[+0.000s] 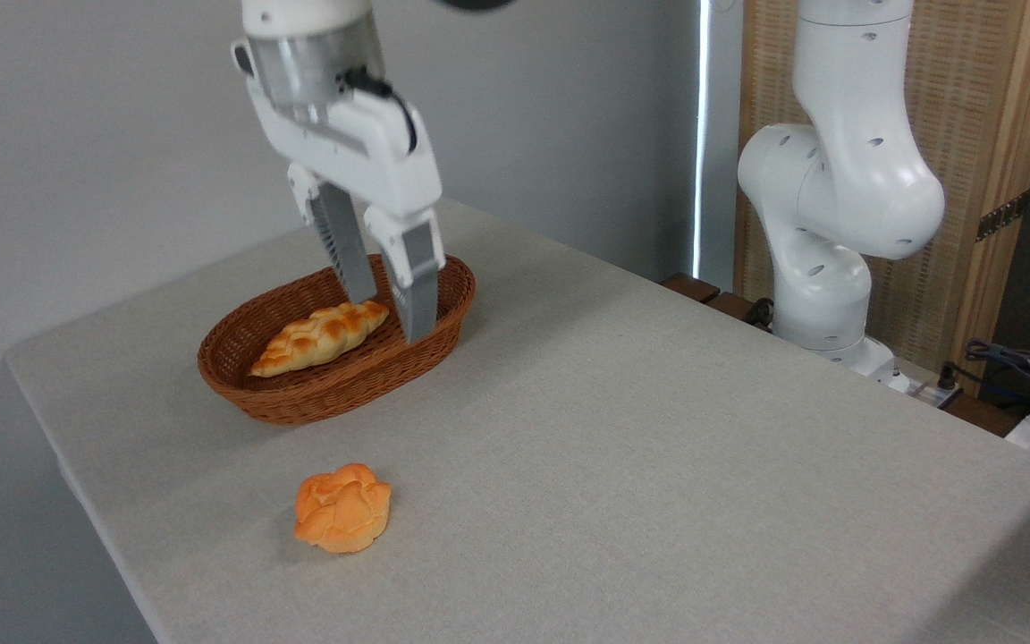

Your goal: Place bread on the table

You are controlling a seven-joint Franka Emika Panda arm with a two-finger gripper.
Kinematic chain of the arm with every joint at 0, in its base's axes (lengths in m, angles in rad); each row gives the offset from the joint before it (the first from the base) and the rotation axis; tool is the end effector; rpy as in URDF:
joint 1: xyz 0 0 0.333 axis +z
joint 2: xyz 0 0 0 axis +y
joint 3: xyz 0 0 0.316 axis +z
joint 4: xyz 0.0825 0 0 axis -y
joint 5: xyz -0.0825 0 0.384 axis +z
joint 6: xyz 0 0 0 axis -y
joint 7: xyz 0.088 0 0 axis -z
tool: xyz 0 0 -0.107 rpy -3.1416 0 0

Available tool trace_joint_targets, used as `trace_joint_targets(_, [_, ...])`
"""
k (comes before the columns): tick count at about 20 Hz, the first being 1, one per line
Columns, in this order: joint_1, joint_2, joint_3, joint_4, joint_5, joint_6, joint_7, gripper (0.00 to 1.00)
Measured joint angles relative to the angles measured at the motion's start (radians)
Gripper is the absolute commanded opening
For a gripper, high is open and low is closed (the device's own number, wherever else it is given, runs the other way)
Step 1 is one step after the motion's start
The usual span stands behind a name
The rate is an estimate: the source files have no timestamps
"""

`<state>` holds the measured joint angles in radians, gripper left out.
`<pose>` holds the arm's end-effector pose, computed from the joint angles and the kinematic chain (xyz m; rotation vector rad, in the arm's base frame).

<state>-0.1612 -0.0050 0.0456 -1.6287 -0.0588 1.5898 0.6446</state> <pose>0.5487 -0.0699 0.6017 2.8574 -1.1381 -0.0266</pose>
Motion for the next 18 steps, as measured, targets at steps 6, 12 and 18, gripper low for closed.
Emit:
trace_joint_targets(6, [0.002,0.003,-0.011,0.059,0.071,-0.056,0.001,1.0])
trace_joint_targets(12, [0.05,0.007,-0.05,0.064,0.077,-0.022,0.001,1.0])
trace_joint_targets(18, [0.052,0.027,-0.053,0.049,0.077,0.009,0.001,1.0])
